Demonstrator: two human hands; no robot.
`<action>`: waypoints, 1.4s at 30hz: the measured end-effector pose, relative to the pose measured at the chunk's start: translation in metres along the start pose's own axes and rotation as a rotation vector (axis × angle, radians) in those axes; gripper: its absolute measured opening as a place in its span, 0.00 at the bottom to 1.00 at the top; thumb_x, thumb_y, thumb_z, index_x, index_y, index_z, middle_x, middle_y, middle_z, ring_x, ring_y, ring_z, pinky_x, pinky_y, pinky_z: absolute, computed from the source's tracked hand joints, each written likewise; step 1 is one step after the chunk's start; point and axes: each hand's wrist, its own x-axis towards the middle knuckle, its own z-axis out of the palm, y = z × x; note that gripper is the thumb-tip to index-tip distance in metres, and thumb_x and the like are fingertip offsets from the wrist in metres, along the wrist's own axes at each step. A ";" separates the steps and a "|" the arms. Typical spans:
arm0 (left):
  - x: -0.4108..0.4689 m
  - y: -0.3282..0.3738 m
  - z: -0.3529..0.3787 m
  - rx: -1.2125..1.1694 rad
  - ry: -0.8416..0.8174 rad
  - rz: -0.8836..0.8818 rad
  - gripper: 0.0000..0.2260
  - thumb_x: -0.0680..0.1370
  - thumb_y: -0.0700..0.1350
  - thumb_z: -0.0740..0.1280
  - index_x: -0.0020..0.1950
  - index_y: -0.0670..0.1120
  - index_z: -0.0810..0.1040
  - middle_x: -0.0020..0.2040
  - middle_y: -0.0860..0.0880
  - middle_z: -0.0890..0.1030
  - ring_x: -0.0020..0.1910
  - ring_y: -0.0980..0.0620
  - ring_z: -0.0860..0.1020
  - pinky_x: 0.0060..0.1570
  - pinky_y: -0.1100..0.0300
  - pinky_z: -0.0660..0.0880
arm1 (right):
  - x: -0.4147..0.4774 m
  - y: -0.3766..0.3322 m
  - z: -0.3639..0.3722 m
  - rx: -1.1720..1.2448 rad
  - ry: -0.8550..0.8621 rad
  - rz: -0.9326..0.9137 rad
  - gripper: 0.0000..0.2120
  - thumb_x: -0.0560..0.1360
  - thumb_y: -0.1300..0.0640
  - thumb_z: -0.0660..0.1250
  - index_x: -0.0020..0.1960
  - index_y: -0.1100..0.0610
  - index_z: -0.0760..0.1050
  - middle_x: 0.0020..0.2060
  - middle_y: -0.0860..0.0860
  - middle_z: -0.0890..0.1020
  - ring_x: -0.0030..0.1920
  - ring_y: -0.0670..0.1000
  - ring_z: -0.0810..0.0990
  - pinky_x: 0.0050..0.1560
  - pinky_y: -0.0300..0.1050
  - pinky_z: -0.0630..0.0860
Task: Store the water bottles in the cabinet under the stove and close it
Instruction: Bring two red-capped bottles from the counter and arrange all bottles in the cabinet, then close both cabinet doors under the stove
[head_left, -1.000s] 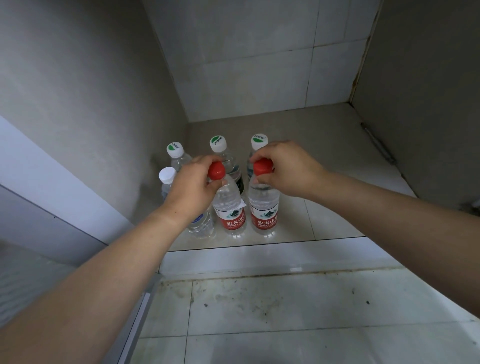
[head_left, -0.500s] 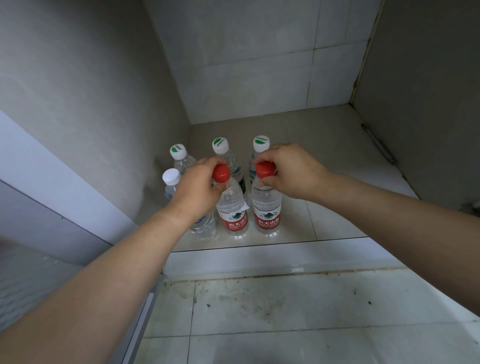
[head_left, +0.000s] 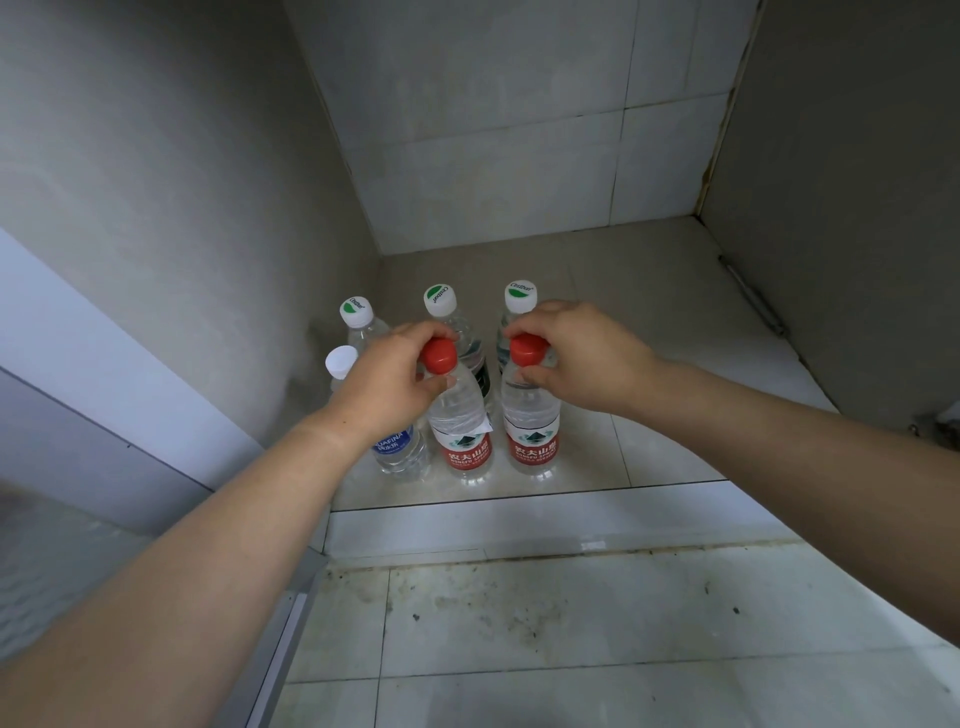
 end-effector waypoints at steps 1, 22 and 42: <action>-0.001 0.000 0.000 0.012 0.001 0.001 0.20 0.71 0.41 0.72 0.61 0.48 0.73 0.58 0.47 0.77 0.53 0.47 0.77 0.56 0.50 0.75 | -0.003 0.000 0.000 -0.019 -0.004 -0.011 0.22 0.72 0.53 0.69 0.65 0.54 0.71 0.60 0.54 0.76 0.59 0.56 0.75 0.57 0.52 0.74; -0.124 0.125 -0.185 0.153 -0.276 -0.224 0.31 0.74 0.66 0.54 0.73 0.52 0.59 0.71 0.51 0.66 0.70 0.50 0.63 0.63 0.53 0.68 | -0.137 -0.136 -0.173 -0.018 -0.220 0.501 0.32 0.75 0.36 0.52 0.72 0.54 0.57 0.70 0.53 0.64 0.69 0.56 0.63 0.63 0.54 0.69; -0.208 0.303 -0.571 0.068 -0.236 -0.131 0.34 0.71 0.67 0.49 0.71 0.49 0.63 0.68 0.49 0.70 0.66 0.49 0.68 0.61 0.55 0.67 | -0.196 -0.427 -0.526 0.223 -0.178 0.533 0.33 0.75 0.36 0.53 0.74 0.53 0.55 0.72 0.48 0.62 0.73 0.50 0.57 0.69 0.47 0.61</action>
